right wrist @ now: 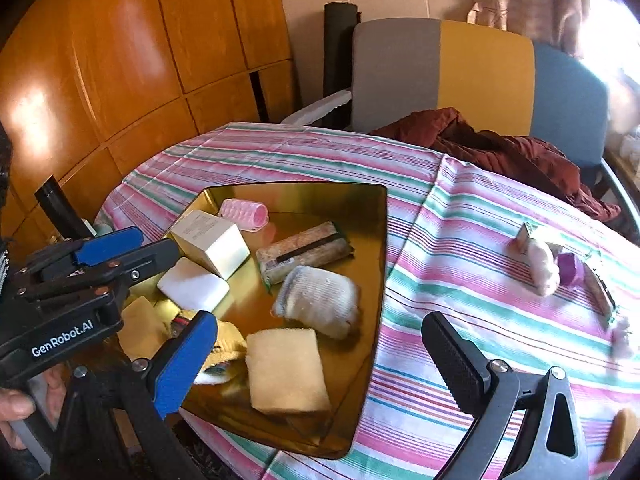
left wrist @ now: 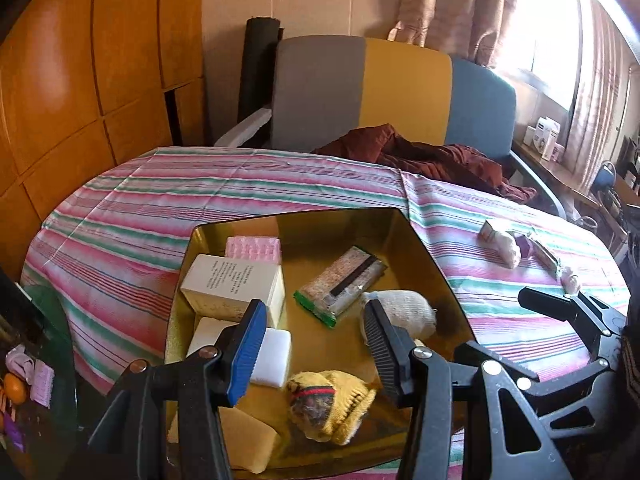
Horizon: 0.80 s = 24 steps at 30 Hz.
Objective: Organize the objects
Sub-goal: 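Move both tools back toward the remaining items on the cloth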
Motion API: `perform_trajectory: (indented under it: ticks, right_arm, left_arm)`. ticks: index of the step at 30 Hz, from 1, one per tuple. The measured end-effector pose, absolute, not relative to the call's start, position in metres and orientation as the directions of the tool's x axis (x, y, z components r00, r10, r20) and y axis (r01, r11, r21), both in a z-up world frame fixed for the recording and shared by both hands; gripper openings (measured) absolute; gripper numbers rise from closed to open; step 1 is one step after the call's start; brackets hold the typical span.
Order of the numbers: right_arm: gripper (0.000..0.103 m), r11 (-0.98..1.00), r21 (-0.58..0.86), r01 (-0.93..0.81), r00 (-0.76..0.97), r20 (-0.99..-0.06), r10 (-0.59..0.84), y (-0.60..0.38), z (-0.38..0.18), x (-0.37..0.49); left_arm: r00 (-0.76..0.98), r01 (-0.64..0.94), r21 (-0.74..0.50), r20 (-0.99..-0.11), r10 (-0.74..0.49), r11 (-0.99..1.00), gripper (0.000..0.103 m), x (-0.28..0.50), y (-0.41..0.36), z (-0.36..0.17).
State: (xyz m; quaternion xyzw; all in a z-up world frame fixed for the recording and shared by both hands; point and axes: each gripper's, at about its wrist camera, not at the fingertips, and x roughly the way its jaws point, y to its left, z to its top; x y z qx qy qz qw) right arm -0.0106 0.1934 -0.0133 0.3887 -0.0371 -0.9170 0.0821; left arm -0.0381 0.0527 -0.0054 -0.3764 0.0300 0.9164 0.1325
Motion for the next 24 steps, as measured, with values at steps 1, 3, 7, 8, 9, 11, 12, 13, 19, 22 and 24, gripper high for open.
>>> perform_trajectory:
  ticks: [1, 3, 7, 8, 9, 11, 12, 13, 19, 22, 24]
  right_arm:
    - [0.103, -0.984, 0.136, 0.117, -0.685, -0.706, -0.179, 0.196, -0.013, -0.01]
    - [0.103, -0.984, 0.147, 0.1, -0.691, -0.701, -0.175, 0.204, -0.012, -0.006]
    - [0.103, -0.987, 0.153, 0.054, -0.699, -0.7, -0.147, 0.221, -0.011, -0.002]
    - [0.103, -0.987, 0.158, 0.043, -0.699, -0.701, -0.142, 0.225, -0.011, -0.001]
    - [0.103, -0.986, 0.165, 0.026, -0.7, -0.701, -0.136, 0.232, -0.012, 0.0]
    - [0.103, -0.985, 0.171, -0.002, -0.697, -0.707, -0.121, 0.242, -0.014, 0.003]
    - [0.103, -0.985, 0.169, -0.016, -0.695, -0.711, -0.111, 0.247, -0.016, 0.004]
    - [0.103, -0.986, 0.167, -0.03, -0.693, -0.714, -0.1, 0.252, -0.017, 0.006]
    - [0.103, -0.979, 0.15, -0.14, -0.673, -0.739, -0.018, 0.292, -0.025, 0.023]
    - [0.103, -0.971, 0.129, -0.201, -0.654, -0.755, 0.035, 0.317, -0.029, 0.034]
    - [0.103, -0.963, 0.115, -0.242, -0.643, -0.763, 0.071, 0.336, -0.03, 0.043]
  left_arm:
    - [-0.679, -0.275, -0.044, -0.699, 0.226, -0.96, 0.051, -0.037, 0.055, -0.005]
    - [-0.676, -0.288, -0.039, -0.7, 0.232, -0.957, 0.051, -0.035, 0.06, -0.005]
    - [-0.666, -0.319, -0.032, -0.704, 0.248, -0.947, 0.051, -0.032, 0.072, -0.006]
    - [-0.663, -0.326, -0.031, -0.705, 0.252, -0.945, 0.051, -0.032, 0.074, -0.006]
    - [-0.662, -0.331, -0.028, -0.706, 0.254, -0.943, 0.051, -0.031, 0.077, -0.006]
    - [-0.657, -0.347, -0.021, -0.708, 0.259, -0.938, 0.051, -0.029, 0.082, -0.006]
    - [-0.655, -0.354, -0.018, -0.709, 0.262, -0.935, 0.051, -0.029, 0.084, -0.006]
    - [-0.654, -0.36, -0.015, -0.709, 0.264, -0.933, 0.051, -0.028, 0.087, -0.006]
    - [-0.634, -0.417, 0.0, -0.717, 0.29, -0.909, 0.051, -0.024, 0.107, -0.006]
    - [-0.625, -0.441, 0.004, -0.72, 0.304, -0.897, 0.051, -0.022, 0.117, -0.006]
    - [-0.62, -0.458, 0.009, -0.721, 0.311, -0.889, 0.051, -0.021, 0.124, -0.006]
